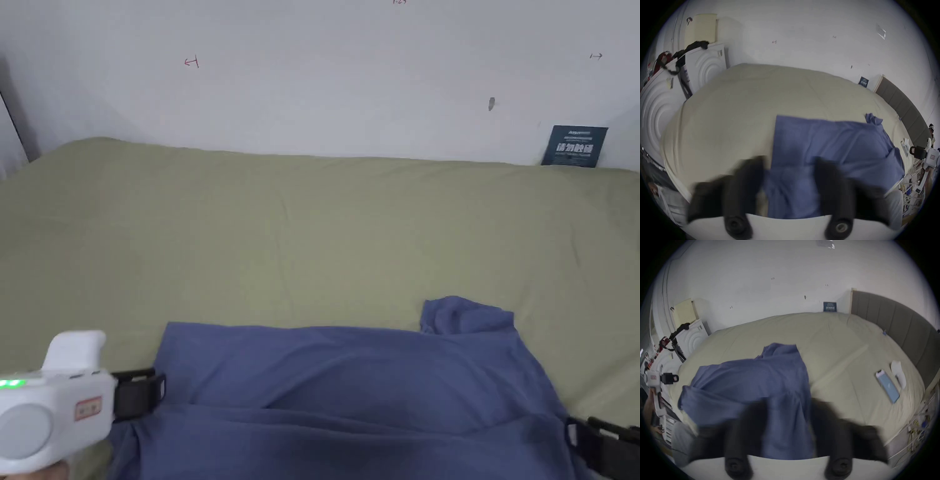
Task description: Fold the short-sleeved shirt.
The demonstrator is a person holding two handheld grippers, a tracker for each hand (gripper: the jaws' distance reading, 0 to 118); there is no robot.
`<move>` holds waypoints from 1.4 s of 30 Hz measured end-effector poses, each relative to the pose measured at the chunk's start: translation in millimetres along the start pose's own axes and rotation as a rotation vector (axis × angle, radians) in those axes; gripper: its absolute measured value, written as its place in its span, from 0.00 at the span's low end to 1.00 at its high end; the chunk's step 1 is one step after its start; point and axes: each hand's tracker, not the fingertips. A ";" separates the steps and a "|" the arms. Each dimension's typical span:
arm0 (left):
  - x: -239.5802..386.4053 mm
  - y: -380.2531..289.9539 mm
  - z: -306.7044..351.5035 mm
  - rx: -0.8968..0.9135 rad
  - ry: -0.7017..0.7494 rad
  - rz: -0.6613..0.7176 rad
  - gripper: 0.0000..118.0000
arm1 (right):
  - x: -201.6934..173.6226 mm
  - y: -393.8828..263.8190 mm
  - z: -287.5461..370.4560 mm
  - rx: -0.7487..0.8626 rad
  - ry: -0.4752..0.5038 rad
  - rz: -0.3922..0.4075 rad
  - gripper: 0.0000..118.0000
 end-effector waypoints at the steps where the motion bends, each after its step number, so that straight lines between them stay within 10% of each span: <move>1: 3.7 8.6 -9.4 0.010 -0.002 -0.007 0.00 | -4.8 5.4 -6.7 0.012 -0.020 0.016 0.02; 8: 18.4 52.3 -93.7 -0.049 0.067 -0.028 0.04 | 2.0 31.9 -66.2 -0.024 -0.025 0.062 0.02; 9: 18.5 56.1 -104.6 -0.056 0.108 -0.049 0.25 | 2.0 34.0 -72.0 -0.035 -0.031 0.068 0.02; 10: 16.7 59.3 -114.3 -0.072 0.118 -0.040 0.73 | 3.8 35.3 -77.2 -0.036 -0.034 0.064 0.02; 11: 14.5 64.9 -128.7 -0.130 0.119 -0.032 1.00 | 6.9 36.7 -83.2 -0.042 -0.031 0.058 0.02; 12: 12.1 66.5 -142.2 -0.186 0.115 -0.022 1.00 | 7.8 38.7 -87.4 -0.054 -0.030 0.046 0.02; 20: 14.7 73.4 -191.6 -0.229 0.170 -0.058 0.91 | 2.6 44.2 -124.2 -0.131 -0.038 0.039 0.02; 23: 13.9 72.9 -182.2 -0.205 0.104 -0.027 0.51 | 18.2 55.2 -143.1 -0.148 -0.040 0.035 0.02; 25: 17.5 74.3 -172.3 -0.191 0.125 -0.045 0.00 | 20.3 64.1 -144.8 -0.150 -0.041 0.030 0.02; 26: 17.9 74.7 -169.1 -0.177 0.083 -0.070 0.00 | 21.3 68.8 -148.2 -0.154 -0.046 0.027 0.05; 27: 12.8 73.7 -172.3 -0.182 0.048 -0.060 0.00 | 22.0 72.9 -151.2 -0.153 -0.052 0.026 0.23; 29: 14.9 74.4 -175.9 -0.210 0.061 -0.059 0.00 | 18.6 83.3 -151.9 -0.155 -0.057 0.013 0.95; 30: 15.8 73.7 -177.4 -0.203 0.065 -0.070 0.00 | 18.9 87.4 -159.2 -0.181 -0.040 -0.007 1.00; 39: 15.6 74.6 -178.9 -0.210 0.062 -0.043 0.00 | 23.8 89.1 -255.9 -0.438 -0.132 0.075 0.81; 42: 18.0 75.7 -176.4 -0.209 0.068 -0.061 0.00 | 24.3 92.0 -228.5 -0.362 -0.102 0.053 0.42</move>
